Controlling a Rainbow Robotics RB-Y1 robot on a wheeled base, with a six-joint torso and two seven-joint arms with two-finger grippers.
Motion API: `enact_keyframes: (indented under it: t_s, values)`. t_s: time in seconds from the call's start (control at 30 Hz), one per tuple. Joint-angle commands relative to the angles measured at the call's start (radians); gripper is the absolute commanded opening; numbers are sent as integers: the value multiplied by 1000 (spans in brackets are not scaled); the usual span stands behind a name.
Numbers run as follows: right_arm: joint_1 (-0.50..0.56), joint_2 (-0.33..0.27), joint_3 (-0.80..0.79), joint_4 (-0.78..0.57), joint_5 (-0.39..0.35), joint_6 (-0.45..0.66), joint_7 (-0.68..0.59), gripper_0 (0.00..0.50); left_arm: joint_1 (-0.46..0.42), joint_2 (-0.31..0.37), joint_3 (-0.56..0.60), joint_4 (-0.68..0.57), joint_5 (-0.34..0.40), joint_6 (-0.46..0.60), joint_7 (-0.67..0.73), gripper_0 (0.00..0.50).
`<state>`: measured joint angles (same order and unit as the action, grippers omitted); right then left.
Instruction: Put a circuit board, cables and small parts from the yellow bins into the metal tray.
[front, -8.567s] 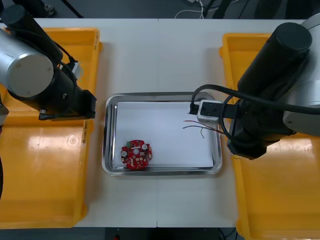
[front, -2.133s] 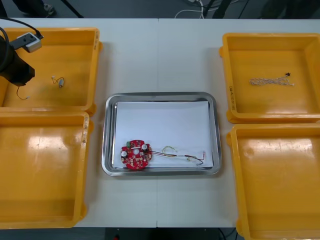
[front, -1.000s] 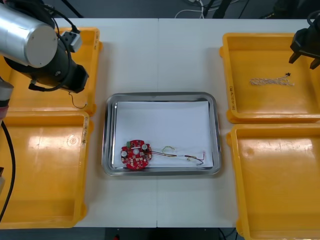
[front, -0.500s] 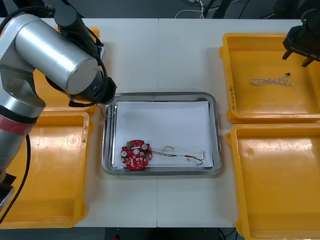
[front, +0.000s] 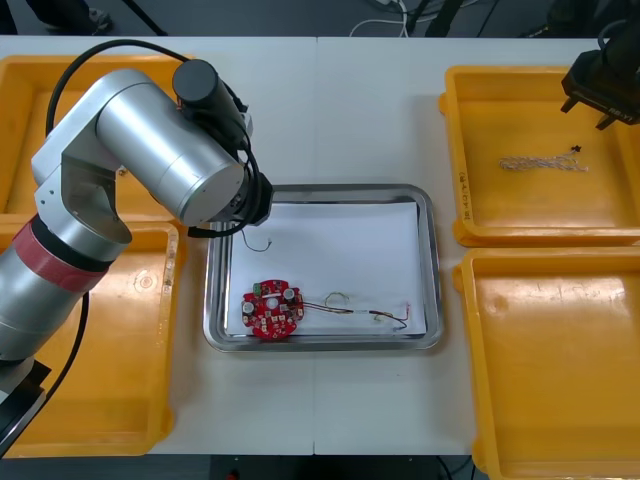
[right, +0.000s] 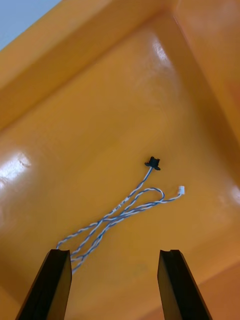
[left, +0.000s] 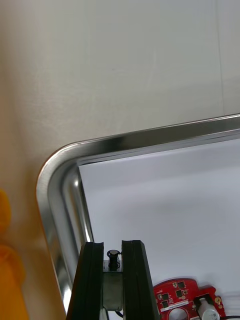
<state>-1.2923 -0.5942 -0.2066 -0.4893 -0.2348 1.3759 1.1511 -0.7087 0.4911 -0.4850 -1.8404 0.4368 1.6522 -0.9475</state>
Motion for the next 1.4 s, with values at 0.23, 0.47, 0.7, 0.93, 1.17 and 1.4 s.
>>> enact_keyframes:
  t_s: [0.23, 0.47, 0.7, 0.93, 1.17, 1.4]
  values:
    - [-70, 5, -91, 80, 25, -107, -194, 500, -6, -26, -81, 118, 6, -138, 167, 1]
    - [-71, 10, -91, 101, 23, -113, -326, 500, -6, -40, -93, 165, 8, -166, 181, 7]
    - [-96, 11, -90, 215, 22, -179, -364, 500, -5, -42, -110, 165, 13, -172, 202, 49]
    - [-131, 11, -82, 324, 28, -258, -375, 500, -6, -42, -112, 165, 11, -187, 220, 500]
    - [-130, 22, -83, 325, 25, -267, -393, 500, -6, -42, -112, 161, 3, -195, 231, 500]
    - [-131, 22, -85, 362, 15, -293, -412, 500, -15, -37, -92, 132, 2, -163, 225, 500]
